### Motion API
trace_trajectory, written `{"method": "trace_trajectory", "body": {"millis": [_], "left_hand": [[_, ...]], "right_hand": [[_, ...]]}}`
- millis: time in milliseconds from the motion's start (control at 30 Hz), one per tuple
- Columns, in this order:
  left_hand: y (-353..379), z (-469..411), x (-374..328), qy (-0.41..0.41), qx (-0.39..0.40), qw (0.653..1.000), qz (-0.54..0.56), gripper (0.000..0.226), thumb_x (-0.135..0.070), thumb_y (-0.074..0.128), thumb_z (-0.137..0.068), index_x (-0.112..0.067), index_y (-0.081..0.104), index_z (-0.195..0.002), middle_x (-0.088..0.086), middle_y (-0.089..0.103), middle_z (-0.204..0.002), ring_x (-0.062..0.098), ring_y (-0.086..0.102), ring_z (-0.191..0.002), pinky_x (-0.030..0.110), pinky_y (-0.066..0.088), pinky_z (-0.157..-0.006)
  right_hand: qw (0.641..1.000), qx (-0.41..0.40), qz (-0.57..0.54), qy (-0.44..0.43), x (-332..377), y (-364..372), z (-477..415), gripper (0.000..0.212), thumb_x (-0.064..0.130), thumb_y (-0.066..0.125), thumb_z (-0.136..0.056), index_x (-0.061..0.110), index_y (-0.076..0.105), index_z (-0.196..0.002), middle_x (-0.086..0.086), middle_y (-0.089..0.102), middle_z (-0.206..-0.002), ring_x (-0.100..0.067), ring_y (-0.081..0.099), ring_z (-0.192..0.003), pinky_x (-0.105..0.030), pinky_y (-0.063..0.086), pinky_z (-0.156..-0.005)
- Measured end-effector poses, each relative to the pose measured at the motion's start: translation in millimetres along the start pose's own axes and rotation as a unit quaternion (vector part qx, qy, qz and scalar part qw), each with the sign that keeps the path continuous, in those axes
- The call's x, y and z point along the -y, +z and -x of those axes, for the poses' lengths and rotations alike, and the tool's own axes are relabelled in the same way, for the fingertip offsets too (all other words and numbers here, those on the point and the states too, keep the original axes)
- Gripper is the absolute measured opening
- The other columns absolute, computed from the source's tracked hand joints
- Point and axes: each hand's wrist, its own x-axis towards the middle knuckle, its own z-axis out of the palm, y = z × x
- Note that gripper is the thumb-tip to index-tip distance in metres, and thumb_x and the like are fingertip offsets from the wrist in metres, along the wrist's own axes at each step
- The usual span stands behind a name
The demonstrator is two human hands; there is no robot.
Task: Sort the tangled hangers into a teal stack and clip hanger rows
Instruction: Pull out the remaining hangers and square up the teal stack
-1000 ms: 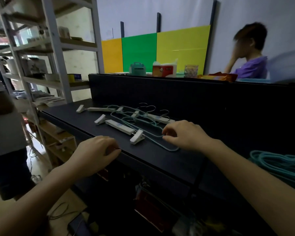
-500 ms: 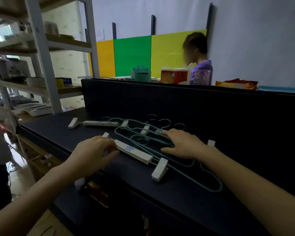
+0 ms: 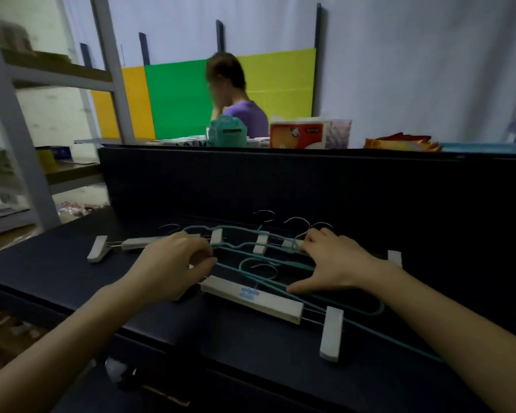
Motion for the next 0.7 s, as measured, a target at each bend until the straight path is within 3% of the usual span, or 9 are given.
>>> {"method": "trace_trajectory", "body": {"millis": [133, 333, 467, 567, 633, 700], "left_hand": [[7, -10, 8, 0.039, -0.024, 0.999, 0.026, 0.022, -0.040, 0.051, -0.089, -0.025, 0.063, -0.100, -0.011, 0.061, -0.092, 0.008, 0.053, -0.090, 0.030, 0.049, -0.075], [23, -34, 26, 0.064, -0.043, 0.996, 0.040, 0.026, -0.038, 0.051, -0.089, -0.021, 0.057, -0.108, -0.007, 0.057, -0.102, 0.010, 0.050, -0.096, 0.018, 0.038, -0.066], [42, -55, 34, 0.061, 0.016, 0.997, 0.051, 0.046, -0.047, 0.054, -0.085, -0.022, 0.051, -0.124, -0.004, 0.053, -0.123, 0.013, 0.047, -0.113, 0.027, 0.042, -0.088], [54, -72, 36, 0.042, 0.101, 0.991, 0.082, 0.072, -0.052, 0.058, -0.081, -0.018, 0.035, -0.139, 0.001, 0.038, -0.145, 0.017, 0.035, -0.132, 0.031, 0.032, -0.107], [60, -83, 38, 0.025, 0.163, 0.979, 0.121, 0.083, -0.052, 0.062, -0.077, -0.017, 0.026, -0.144, 0.002, 0.028, -0.151, 0.018, 0.026, -0.138, 0.032, 0.026, -0.113], [63, -92, 40, 0.024, 0.189, 0.970, 0.154, 0.086, -0.051, 0.066, -0.074, -0.017, 0.027, -0.143, 0.003, 0.031, -0.148, 0.019, 0.028, -0.135, 0.034, 0.029, -0.112]], "right_hand": [[0.998, -0.059, -0.008, 0.032, 5, -4, 6, 0.085, 0.070, 0.058, -0.066, 0.014, 0.040, -0.128, 0.000, 0.043, -0.123, -0.020, 0.049, -0.106, -0.034, 0.045, -0.079], [0.982, -0.120, -0.057, 0.133, -28, -34, 34, 0.082, 0.071, 0.054, -0.068, 0.023, 0.038, -0.133, 0.006, 0.043, -0.130, -0.016, 0.052, -0.104, -0.033, 0.044, -0.079], [0.968, -0.164, -0.064, 0.177, -42, -39, 66, 0.079, 0.067, 0.052, -0.070, 0.025, 0.036, -0.135, 0.009, 0.042, -0.124, -0.006, 0.042, -0.094, -0.030, 0.041, -0.074], [0.958, -0.182, -0.068, 0.209, -45, -37, 89, 0.080, 0.070, 0.048, -0.071, 0.027, 0.035, -0.137, 0.012, 0.040, -0.123, -0.005, 0.042, -0.094, -0.028, 0.039, -0.071], [0.955, -0.178, -0.066, 0.226, -46, -33, 101, 0.087, 0.079, 0.038, -0.065, 0.029, 0.036, -0.137, 0.017, 0.039, -0.118, -0.005, 0.044, -0.095, -0.027, 0.039, -0.071], [0.952, -0.178, -0.065, 0.239, -45, -27, 111, 0.088, 0.080, 0.037, -0.066, 0.029, 0.036, -0.137, 0.020, 0.036, -0.113, -0.004, 0.046, -0.097, -0.027, 0.041, -0.072]]}}
